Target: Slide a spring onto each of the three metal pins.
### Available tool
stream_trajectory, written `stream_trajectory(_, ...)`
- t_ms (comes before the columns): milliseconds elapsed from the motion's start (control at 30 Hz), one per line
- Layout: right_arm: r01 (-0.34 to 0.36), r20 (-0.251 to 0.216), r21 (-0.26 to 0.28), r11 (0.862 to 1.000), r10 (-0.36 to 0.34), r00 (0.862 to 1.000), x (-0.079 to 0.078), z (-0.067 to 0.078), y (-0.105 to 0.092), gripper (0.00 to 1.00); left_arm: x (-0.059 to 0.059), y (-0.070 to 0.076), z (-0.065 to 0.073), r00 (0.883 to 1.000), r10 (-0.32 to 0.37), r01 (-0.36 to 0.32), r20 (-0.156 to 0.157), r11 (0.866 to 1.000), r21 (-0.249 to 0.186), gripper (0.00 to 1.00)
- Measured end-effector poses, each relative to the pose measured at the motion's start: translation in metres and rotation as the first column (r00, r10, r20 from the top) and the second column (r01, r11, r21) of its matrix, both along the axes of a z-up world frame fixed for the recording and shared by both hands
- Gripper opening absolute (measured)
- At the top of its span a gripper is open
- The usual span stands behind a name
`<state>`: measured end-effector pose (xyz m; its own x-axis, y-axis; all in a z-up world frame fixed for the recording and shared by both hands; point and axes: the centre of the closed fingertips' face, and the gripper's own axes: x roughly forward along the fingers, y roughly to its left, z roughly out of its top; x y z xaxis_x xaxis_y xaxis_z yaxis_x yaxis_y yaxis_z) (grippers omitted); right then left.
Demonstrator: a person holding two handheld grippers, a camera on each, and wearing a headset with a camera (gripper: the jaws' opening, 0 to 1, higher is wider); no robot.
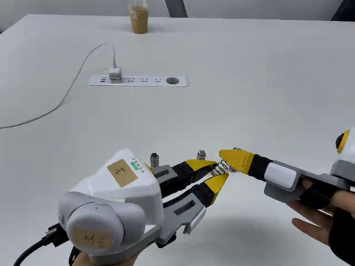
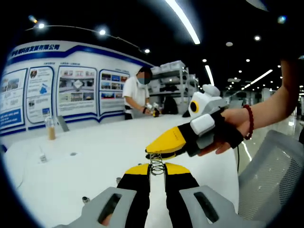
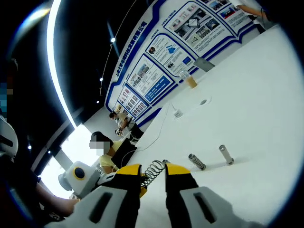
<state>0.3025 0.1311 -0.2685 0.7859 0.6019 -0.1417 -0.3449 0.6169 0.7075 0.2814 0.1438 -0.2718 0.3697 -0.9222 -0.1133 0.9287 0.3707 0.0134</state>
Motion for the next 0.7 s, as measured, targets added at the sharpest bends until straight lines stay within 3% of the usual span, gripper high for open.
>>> stream_trajectory(300, -0.015, 0.011, 0.069, 0.998, 0.014, 1.0, -0.001, 0.008, 0.005, 0.14, -0.001, 0.0, 0.003, 1.0, -0.005, 0.005, 0.0, 1.0, -0.013, 0.11)
stream_trajectory(567, -0.053, 0.052, 0.016, 0.998, 0.052, 0.997, -0.004, 0.011, 0.013, 0.11, -0.001, 0.001, -0.005, 1.0, 0.007, -0.006, -0.023, 0.999, 0.033, 0.11)
stream_trajectory(700, -0.063, 0.07, -0.053, 0.997, 0.067, 0.995, -0.004, 0.01, 0.014, 0.11, 0.0, 0.001, -0.008, 0.999, 0.013, -0.011, -0.038, 0.999, 0.049, 0.11)
